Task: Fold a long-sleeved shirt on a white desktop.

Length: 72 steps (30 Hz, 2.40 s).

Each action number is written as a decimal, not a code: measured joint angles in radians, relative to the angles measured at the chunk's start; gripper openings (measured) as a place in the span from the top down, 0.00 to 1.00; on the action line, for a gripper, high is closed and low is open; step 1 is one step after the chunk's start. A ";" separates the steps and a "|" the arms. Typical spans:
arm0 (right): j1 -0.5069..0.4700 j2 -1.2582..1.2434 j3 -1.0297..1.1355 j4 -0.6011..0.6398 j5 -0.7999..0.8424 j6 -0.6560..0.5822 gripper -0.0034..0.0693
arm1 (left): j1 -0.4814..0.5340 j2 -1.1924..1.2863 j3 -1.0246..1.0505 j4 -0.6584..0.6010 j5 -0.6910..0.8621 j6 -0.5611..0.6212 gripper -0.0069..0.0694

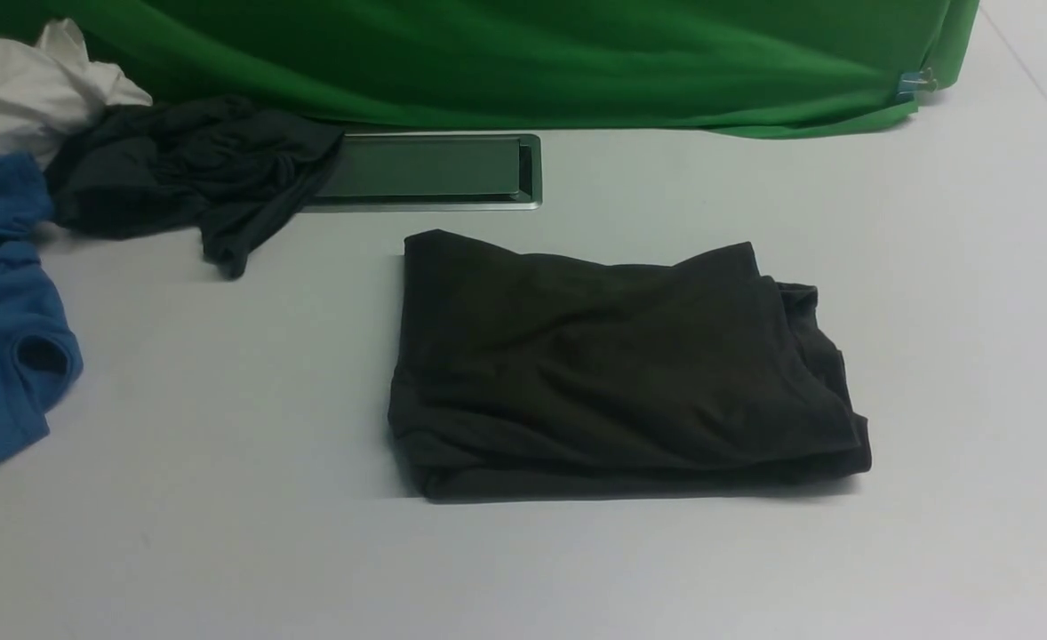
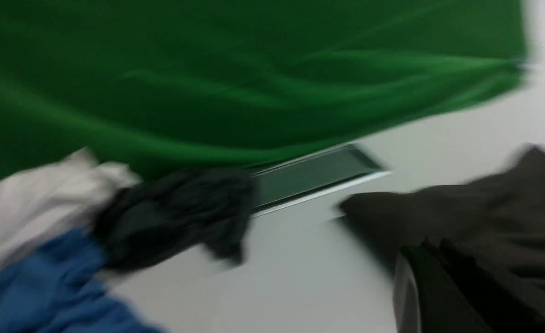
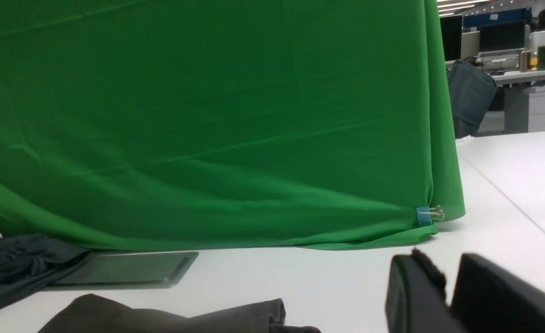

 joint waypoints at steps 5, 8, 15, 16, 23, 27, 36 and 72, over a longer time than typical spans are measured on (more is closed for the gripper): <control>0.000 0.000 0.000 0.001 0.000 0.000 0.76 | 0.039 -0.111 0.328 0.121 -0.241 -0.245 0.89; 0.000 0.000 0.000 0.001 -0.003 0.000 0.75 | 0.066 -0.116 0.395 0.049 -0.212 -0.255 0.89; 0.000 0.000 0.000 0.001 -0.003 0.000 0.74 | 0.075 -0.120 0.402 0.031 -0.200 -0.258 0.88; 0.000 0.000 0.000 0.001 -0.003 0.000 0.73 | 0.075 -0.120 0.402 0.032 -0.206 -0.258 0.88; 0.000 0.000 0.000 0.001 -0.004 0.000 0.70 | 0.075 -0.120 0.402 0.090 -0.226 -0.258 0.88; 0.000 0.000 0.000 0.001 -0.004 0.000 0.68 | 0.075 -0.120 0.402 0.090 -0.227 -0.258 0.88; 0.000 0.000 0.000 0.001 -0.004 0.000 0.66 | 0.075 -0.120 0.402 0.090 -0.228 -0.258 0.88; -0.181 -0.067 0.049 -0.315 0.265 0.195 0.63 | 0.075 -0.120 0.402 0.090 -0.230 -0.236 0.88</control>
